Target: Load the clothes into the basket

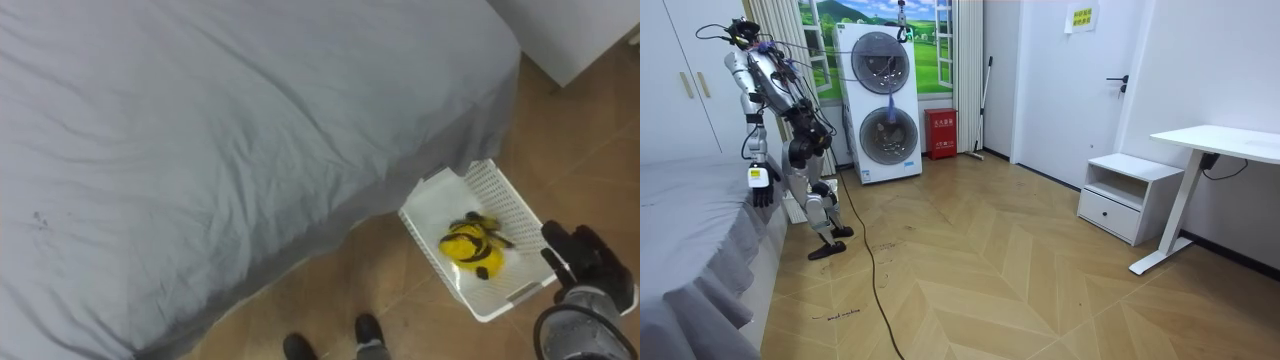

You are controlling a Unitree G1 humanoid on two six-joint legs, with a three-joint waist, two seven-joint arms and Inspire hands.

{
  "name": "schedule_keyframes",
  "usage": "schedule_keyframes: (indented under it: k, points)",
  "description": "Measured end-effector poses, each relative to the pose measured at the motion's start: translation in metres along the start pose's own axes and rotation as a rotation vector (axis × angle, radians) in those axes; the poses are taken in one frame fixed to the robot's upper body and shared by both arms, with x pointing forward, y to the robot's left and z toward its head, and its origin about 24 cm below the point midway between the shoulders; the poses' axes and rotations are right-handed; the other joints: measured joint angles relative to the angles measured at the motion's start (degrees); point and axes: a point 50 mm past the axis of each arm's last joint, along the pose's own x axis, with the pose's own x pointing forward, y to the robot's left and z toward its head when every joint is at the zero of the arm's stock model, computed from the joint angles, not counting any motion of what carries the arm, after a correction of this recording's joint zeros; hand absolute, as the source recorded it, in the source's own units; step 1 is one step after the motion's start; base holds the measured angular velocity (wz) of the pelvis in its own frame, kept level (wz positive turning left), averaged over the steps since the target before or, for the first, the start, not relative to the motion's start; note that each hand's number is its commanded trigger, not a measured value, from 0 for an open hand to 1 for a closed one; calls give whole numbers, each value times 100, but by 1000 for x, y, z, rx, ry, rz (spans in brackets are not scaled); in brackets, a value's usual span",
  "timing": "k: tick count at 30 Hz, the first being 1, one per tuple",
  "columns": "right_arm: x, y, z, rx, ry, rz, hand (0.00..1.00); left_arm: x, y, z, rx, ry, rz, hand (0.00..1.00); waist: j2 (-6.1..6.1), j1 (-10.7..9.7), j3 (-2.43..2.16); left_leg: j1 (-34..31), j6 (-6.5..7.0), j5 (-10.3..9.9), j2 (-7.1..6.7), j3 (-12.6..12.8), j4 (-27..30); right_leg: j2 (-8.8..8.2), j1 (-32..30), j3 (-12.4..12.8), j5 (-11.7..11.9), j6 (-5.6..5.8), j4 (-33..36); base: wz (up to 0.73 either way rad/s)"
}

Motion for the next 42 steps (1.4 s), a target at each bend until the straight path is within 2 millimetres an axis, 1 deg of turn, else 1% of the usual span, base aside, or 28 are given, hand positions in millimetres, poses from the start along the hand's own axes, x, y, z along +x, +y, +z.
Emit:
schedule_keyframes:
  k: [5, 9, 12, 14, 17, 19, 20, 21, 22, 23, 24, 25, 26, 27, 28, 29, 30, 31, 32, 33, 34, 35, 37, 38, 40, 42]
  points:
    - [0, 1, 0, -35, -7, 19, 0, 0, 2, 0, -26, -1, -1, 0, 0, -4, -1, -38, -1, -1, -12, -2, 44, -3, -77, 39, -16, 10, 124, -4]
    - [0, 1, 1, -104, -26, 28, 0, 0, 2, 0, -22, -2, -4, 0, 8, -6, -6, -38, -1, -1, -7, -2, 85, 4, -73, 64, -16, 10, 134, -2]
    - [0, -3, 0, -125, -29, 26, 0, 0, 1, 1, -21, -6, -7, 0, 12, -6, -9, 6, -1, -1, -6, -22, 120, -2, 3, 39, -16, 9, 138, 4]
    - [-1, -7, -2, -134, -30, 24, 0, 0, 1, 1, -20, -14, -8, 0, 13, -3, -9, 83, -1, -1, -4, -28, 119, -2, 117, 4, -16, 8, 91, 8]
    - [-2, -15, -8, -156, -12, 31, 0, 0, 0, 1, -18, -14, -24, 0, 8, 0, -6, 369, -1, -1, 3, -29, 67, 6, 454, -49, -16, 4, -58, 4]
    - [-4, -26, -18, -186, 16, 44, 0, -1, 2, -3, -16, -11, -25, 0, -3, -2, -3, 701, -3, -2, 29, -28, -20, 3, 842, -101, -19, 1, -217, 4]
    - [-5, -27, -21, -201, 23, 51, 0, -2, 2, -4, -16, -10, -25, 0, -7, -1, -2, 779, -3, -2, 33, -40, -36, 4, 944, -131, -18, 0, -264, 13]
    - [-8, -34, -30, -231, 46, 52, 0, -3, 3, -8, -17, -4, -29, 0, -18, -8, -6, 923, -4, -2, 36, -81, -60, 0, 1147, -206, -15, -4, -360, 21]
    - [-12, -44, -43, -251, 80, 46, 0, -4, 3, -10, -1, -5, -34, 0, -56, -13, -4, 1060, -4, -2, 34, -154, -82, -2, 1342, -274, -16, -6, -437, 27]
    - [-14, -48, -50, -257, 100, 44, 0, -4, 3, -11, 10, -5, -36, 0, -76, -17, -13, 1108, -4, -2, 31, -214, -85, -6, 1429, -336, -19, -11, -477, 42]
    - [-21, -61, -66, -268, 147, 35, 0, -5, 3, -14, 32, 1, -37, 0, -109, -29, -22, 1256, -6, -3, 24, -360, -123, -10, 1667, -447, -21, -15, -601, 51]
    - [-29, -77, -82, -279, 200, 16, 0, -6, 3, -17, 47, 1, -38, 0, -180, -24, -19, 1440, -15, 0, 12, -467, -177, -5, 1934, -532, -21, -19, -737, 52]
    - [-33, -83, -90, -287, 226, 12, 0, -7, 3, -20, 58, 3, -36, 0, -219, -18, -17, 1539, -18, 2, 1, -544, -200, -10, 2075, -595, -21, -19, -797, 52]
    - [-42, -95, -105, -305, 276, 10, 0, -9, 4, -26, 82, 9, -33, 0, -305, -28, -40, 1690, -20, 1, -11, -649, -224, -23, 2356, -778, -21, -20, -955, 54]
    - [-52, -107, -120, -324, 334, 6, 0, -10, 4, -29, 101, 11, -30, 0, -410, -26, -90, 1812, -27, -3, -24, -705, -237, -31, 2576, -857, -21, -20, -1081, 53]
    - [-57, -111, -127, -329, 362, 7, 0, -11, 5, -30, 107, 12, -25, 0, -441, -19, -103, 1903, -27, -4, -31, -736, -251, -36, 2712, -921, -21, -20, -1148, 49]
    - [-66, -117, -141, -334, 417, 7, 0, -11, 5, -32, 118, 17, -12, 0, -567, -30, -112, 2054, -29, -4, -54, -864, -293, -42, 2955, -1067, -20, -20, -1263, 54]
    - [-75, -122, -154, -340, 467, 1, 0, -11, 5, -31, 119, 15, 3, 0, -680, -32, -137, 2155, -36, -9, -79, -988, -299, -48, 3145, -1161, -20, -20, -1374, 57]
    - [-79, -125, -160, -347, 493, -2, 0, -10, 4, -31, 120, 16, 7, 0, -733, -31, -155, 2203, -43, -14, -90, -1031, -298, -51, 3221, -1209, -20, -19, -1428, 49]
    - [-84, -128, -167, -358, 533, -11, 0, -10, 2, -31, 131, 15, 10, 0, -805, 8, -163, 2307, -90, -47, -95, -1085, -296, -53, 3381, -1298, -19, -14, -1486, 35]
    - [-88, -129, -172, -373, 552, -9, 0, -10, 0, -33, 154, 20, 13, 0, -838, 18, -153, 2410, -134, -80, -104, -1130, -298, -53, 3540, -1366, -15, 3, -1565, 27]
    - [-89, -129, -174, -387, 559, -2, 0, -10, -2, -33, 160, 20, 16, 0, -852, 22, -150, 2457, -135, -88, -111, -1135, -300, -58, 3591, -1380, -20, 13, -1569, 17]
    - [-89, -119, -179, -419, 569, 42, 0, -10, -3, -34, 149, 20, 28, 0, -868, 65, -136, 2584, -132, -107, -133, -1176, -304, -67, 3773, -1414, -15, 38, -1647, 6]
    - [-90, -118, -180, -439, 572, 55, 0, -10, -3, -34, 152, 18, 30, 0, -866, 91, -136, 2597, -128, -111, -136, -1192, -304, -70, 3823, -1423, -15, 38, -1648, 9]
    - [-91, -116, -182, -495, 587, 88, 0, -8, -2, -30, 185, 12, 42, 0, -875, 179, -102, 2684, -128, -111, -167, -1303, -311, -77, 3936, -1491, -22, 50, -1660, 16]
    - [-90, -113, -183, -509, 593, 101, 0, -8, 1, -29, 201, 9, 54, 0, -877, 250, -99, 2743, -126, -112, -197, -1311, -312, -82, 3975, -1510, -29, 57, -1661, 9]
